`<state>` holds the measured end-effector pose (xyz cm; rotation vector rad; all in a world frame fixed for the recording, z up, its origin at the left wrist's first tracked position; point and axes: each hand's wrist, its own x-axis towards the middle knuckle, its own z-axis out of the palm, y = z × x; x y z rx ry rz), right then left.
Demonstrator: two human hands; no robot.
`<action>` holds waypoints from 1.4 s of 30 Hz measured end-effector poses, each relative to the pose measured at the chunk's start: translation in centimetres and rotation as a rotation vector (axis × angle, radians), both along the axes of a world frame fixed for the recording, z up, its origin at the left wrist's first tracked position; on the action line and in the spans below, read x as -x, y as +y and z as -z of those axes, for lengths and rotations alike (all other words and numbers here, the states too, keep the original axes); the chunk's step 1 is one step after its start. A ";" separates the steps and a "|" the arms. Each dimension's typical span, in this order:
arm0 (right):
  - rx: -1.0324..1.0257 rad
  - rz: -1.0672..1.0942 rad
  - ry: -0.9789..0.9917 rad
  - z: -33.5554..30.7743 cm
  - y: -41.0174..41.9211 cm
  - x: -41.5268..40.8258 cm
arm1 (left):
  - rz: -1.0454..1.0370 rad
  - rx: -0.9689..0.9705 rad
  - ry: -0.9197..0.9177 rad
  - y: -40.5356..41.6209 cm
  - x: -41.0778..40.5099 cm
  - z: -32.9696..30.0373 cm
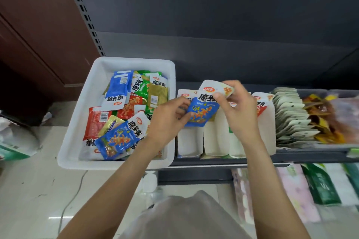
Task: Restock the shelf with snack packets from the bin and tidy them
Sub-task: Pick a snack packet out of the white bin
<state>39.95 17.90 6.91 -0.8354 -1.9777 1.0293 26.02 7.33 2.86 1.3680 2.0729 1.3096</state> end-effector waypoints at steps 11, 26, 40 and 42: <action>-0.267 -0.132 -0.233 1.8 1.8 2.0 | -0.084 0.040 0.333 0.6 2.4 3.2; -0.652 0.060 -0.663 7.8 3.1 4.8 | -0.221 0.097 0.422 2.8 3.4 4.2; -0.375 -0.385 -0.374 4.7 -6.0 7.7 | -0.353 0.324 0.446 -9.2 7.2 4.7; -0.394 -0.483 -0.617 5.6 -7.5 9.9 | -0.303 0.545 0.398 -10.1 7.6 5.3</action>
